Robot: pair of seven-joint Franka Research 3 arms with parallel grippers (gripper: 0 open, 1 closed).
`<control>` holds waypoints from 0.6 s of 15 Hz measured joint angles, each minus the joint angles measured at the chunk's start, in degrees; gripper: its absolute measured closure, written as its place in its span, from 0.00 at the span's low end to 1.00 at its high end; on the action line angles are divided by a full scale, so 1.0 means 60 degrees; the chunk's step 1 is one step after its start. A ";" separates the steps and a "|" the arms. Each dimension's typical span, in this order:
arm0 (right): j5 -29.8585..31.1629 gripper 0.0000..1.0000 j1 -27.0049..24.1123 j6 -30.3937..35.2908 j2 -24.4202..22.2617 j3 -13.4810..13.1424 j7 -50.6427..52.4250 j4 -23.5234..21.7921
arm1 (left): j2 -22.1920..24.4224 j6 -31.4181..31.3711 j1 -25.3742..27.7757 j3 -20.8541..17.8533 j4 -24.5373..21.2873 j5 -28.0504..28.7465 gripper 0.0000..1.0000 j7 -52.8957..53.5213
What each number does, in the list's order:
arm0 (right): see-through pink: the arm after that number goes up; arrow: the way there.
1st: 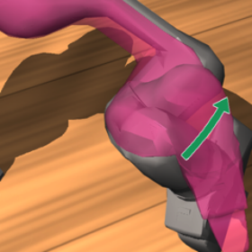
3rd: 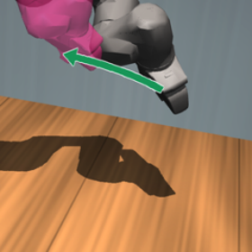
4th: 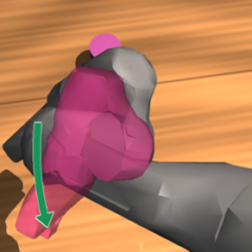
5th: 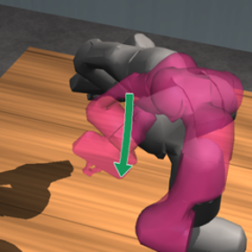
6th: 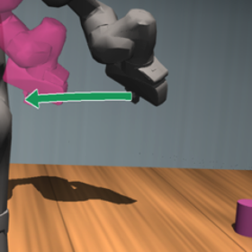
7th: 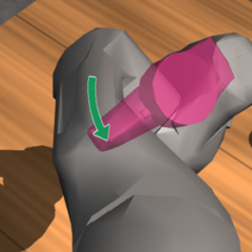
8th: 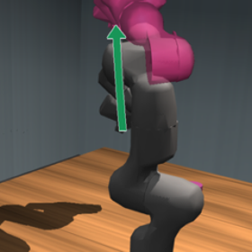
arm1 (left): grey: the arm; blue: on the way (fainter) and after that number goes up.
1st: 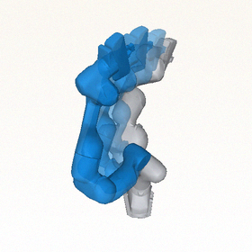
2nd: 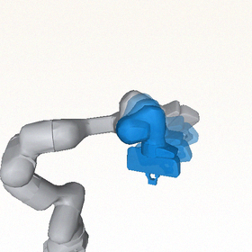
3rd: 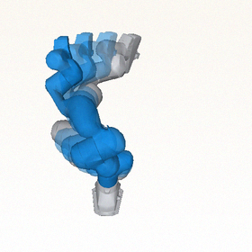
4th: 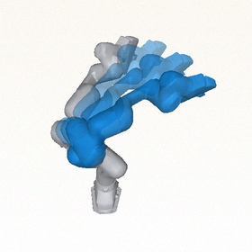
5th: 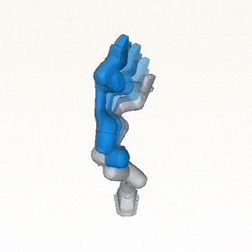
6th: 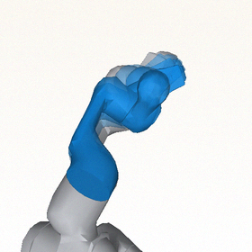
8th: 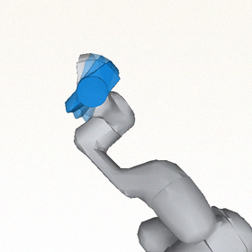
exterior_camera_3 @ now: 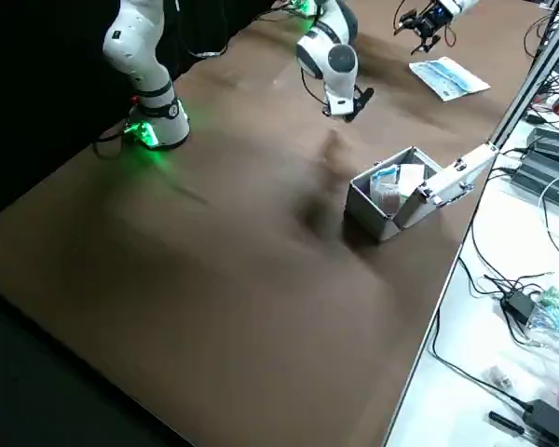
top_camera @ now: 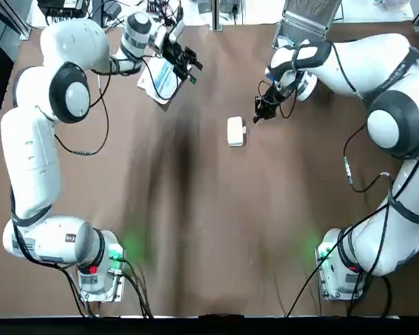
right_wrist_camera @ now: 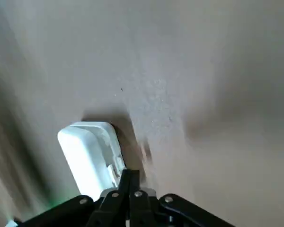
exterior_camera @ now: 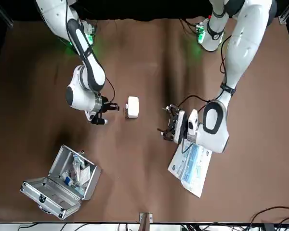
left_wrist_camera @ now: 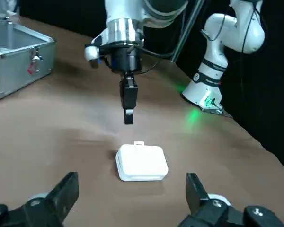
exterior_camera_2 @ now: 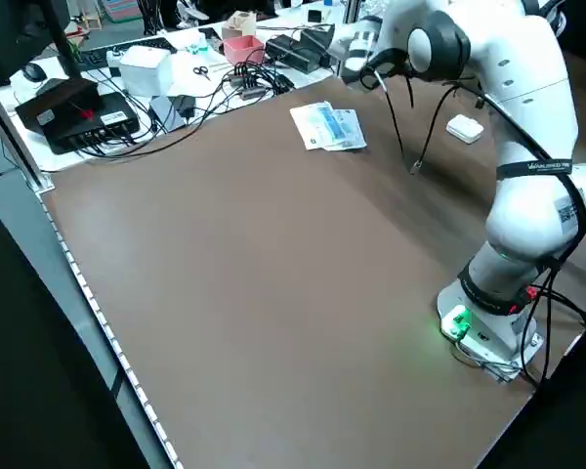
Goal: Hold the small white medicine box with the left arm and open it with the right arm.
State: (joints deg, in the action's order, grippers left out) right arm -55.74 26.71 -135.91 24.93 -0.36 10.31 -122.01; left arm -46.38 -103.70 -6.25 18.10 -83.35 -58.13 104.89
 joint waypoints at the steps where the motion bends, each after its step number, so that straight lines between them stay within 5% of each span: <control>1: -0.0257 0.99 0.0047 -0.0025 0.0158 0.0000 0.0265 0.0001 | -0.0164 -0.0009 0.0005 0.0081 0.0002 -0.0065 0.00 0.0338; 9: -0.0646 0.99 0.0091 0.0169 0.0662 -0.0020 0.0779 0.0067 | -0.1092 -0.1282 -0.0420 0.0458 0.0011 -0.1550 0.00 0.3674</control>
State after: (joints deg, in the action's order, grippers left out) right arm -59.62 27.25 -134.89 28.90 -0.48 14.99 -121.61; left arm -52.94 -111.39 -8.77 20.85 -83.28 -67.43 126.93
